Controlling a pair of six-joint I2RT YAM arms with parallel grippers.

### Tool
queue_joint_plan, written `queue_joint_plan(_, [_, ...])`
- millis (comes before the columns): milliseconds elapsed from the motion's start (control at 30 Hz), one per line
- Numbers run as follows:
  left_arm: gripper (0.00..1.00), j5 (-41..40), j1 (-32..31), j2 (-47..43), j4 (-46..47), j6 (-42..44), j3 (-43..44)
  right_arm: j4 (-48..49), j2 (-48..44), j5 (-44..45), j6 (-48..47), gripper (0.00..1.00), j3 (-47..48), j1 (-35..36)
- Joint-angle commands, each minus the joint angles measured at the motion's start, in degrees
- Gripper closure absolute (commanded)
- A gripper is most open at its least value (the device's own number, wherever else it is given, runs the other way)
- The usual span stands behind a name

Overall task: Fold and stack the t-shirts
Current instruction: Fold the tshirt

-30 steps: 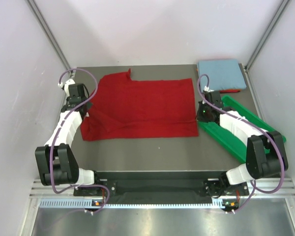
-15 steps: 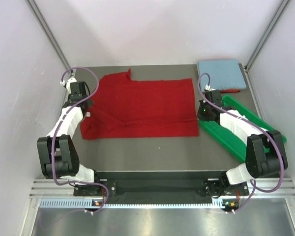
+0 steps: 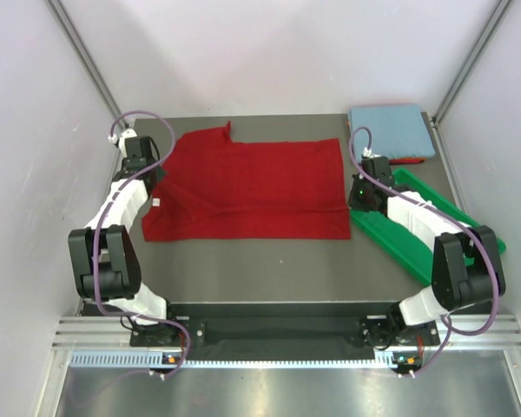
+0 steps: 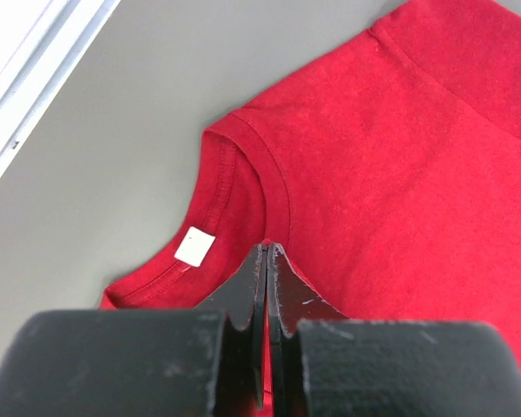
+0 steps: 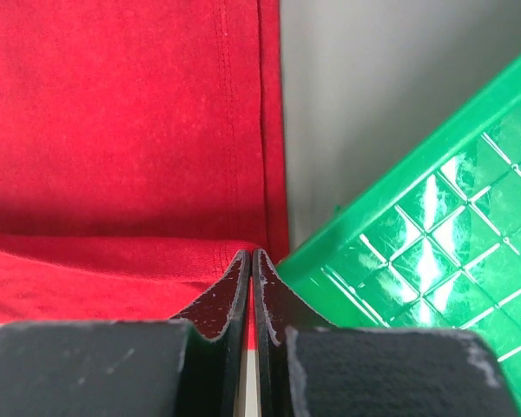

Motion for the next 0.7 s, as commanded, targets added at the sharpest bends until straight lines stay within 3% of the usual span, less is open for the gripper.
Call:
queue_joint_plan(0, [1.00, 0.8, 0.3, 1.4, 2.9, -0.1, 3.1, 2.6, 1.1, 1.4, 0.0, 1.00, 2.8, -1.0])
queue_joint_plan(500, [1.00, 0.9, 0.4, 6.0, 2.0, 0.9, 5.9, 2.6, 3.9, 1.4, 0.0, 1.00, 4.8, -1.3])
queue_joint_plan(633, [0.99, 1.3, 0.4, 7.1, 0.2, 1.3, 7.6, 1.6, 4.2, 1.9, 0.2, 0.92, 6.1, -1.3])
queue_joint_plan(667, [0.94, 2.1, 0.3, 7.1, 0.0, 1.8, 8.0, 1.1, 4.2, 1.9, 0.3, 0.90, 6.5, -1.3])
